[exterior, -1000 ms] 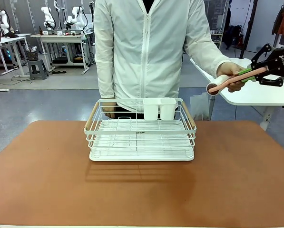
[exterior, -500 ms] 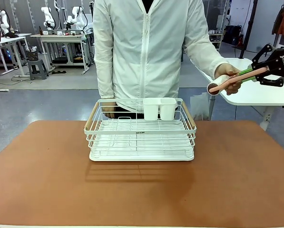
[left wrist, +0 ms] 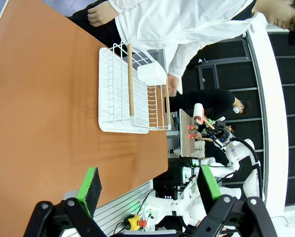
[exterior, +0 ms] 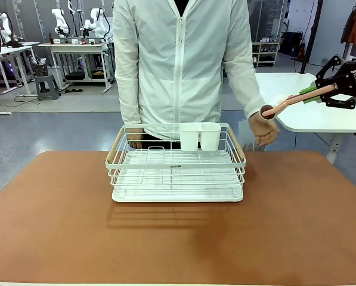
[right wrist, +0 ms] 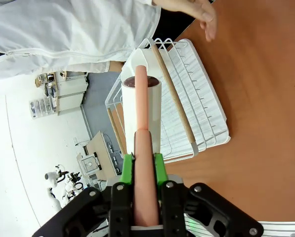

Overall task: Clean the table.
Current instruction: Pick up the Lint Roller when the human hands it over, then clean the table with the Lint Roller when the human lifts the Dish drying rack.

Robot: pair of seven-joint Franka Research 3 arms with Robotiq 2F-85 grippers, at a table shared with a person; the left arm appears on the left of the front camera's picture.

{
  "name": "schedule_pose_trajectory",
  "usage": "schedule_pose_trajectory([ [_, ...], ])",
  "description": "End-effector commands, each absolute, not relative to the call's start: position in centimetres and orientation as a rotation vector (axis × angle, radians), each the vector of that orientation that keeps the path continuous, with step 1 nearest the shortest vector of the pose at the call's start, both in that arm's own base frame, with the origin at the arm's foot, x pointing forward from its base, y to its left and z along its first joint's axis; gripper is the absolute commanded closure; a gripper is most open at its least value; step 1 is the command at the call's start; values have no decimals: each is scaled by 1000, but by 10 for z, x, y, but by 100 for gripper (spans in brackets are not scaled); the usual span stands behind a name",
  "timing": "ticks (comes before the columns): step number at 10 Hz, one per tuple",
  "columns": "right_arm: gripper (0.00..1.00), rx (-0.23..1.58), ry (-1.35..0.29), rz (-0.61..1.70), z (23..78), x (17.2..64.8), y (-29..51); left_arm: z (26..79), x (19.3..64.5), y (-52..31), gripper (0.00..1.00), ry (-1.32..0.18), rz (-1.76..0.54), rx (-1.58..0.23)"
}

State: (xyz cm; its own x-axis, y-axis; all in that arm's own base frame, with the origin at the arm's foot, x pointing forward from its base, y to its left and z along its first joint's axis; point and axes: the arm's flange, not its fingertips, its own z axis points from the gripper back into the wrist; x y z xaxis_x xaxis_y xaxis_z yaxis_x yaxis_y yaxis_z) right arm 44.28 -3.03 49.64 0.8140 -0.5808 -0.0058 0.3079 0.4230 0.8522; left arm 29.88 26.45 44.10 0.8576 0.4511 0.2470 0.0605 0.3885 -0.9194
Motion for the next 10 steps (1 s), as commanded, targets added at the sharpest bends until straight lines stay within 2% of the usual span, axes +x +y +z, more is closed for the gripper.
schedule_pose_trajectory([
  [1,100,987,-311,-563,497,443,-28,443,297,266,0,-520,261,-1163],
  [10,100,987,-311,-563,497,443,-28,443,297,266,0,-520,261,-1163],
])
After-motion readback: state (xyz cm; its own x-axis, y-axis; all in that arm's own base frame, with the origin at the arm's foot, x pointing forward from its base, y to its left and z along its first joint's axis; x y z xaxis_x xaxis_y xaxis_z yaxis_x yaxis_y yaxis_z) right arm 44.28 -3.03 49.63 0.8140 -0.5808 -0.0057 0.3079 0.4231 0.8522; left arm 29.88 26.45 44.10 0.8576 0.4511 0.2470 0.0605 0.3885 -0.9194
